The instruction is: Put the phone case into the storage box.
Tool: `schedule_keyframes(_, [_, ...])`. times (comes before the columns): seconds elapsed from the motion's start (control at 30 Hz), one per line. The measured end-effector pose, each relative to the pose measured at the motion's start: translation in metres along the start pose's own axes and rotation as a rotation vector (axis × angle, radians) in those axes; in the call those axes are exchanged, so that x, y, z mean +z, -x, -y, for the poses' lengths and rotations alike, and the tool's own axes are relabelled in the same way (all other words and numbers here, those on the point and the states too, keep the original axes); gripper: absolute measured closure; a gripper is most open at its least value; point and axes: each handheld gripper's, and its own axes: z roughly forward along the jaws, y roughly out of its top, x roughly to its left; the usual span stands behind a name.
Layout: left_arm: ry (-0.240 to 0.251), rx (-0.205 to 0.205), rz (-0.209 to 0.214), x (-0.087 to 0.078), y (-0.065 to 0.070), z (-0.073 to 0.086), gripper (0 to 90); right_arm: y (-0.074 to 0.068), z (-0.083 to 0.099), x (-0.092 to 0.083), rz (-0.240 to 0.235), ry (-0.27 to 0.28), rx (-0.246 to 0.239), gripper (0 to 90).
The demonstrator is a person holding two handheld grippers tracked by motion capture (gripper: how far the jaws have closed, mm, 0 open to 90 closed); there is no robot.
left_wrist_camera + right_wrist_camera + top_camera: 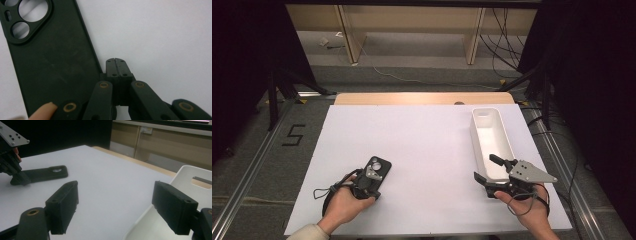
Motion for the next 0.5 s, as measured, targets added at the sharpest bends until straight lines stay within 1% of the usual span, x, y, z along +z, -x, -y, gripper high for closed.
schedule_keyframes(0.07, [-0.005,0.001,-0.004,0.0001,0.0006,0.0004,89.9,0.0000,0.0000,-0.0001,0.000,0.001,0.000,22.4])
schedule_keyframes(0.1, [-0.013,0.001,-0.013,-0.0001,-0.0002,0.0013,89.9,-0.0001,-0.0002,-0.0005,0.000,0.000,0.003,22.4])
schedule_keyframes(0.23, [-0.019,-0.012,-0.025,-0.0011,-0.0028,0.0031,89.9,0.0005,0.0002,-0.0004,0.000,-0.001,0.003,22.4])
schedule_keyframes(0.3, [-0.020,-0.023,-0.029,-0.0017,-0.0045,0.0046,89.9,0.0005,0.0002,-0.0005,0.001,0.001,0.002,22.4])
schedule_keyframes(0.5, [-0.026,-0.029,-0.036,-0.0030,-0.0072,0.0065,89.9,0.0007,0.0002,-0.0005,0.001,0.001,0.002,22.4])
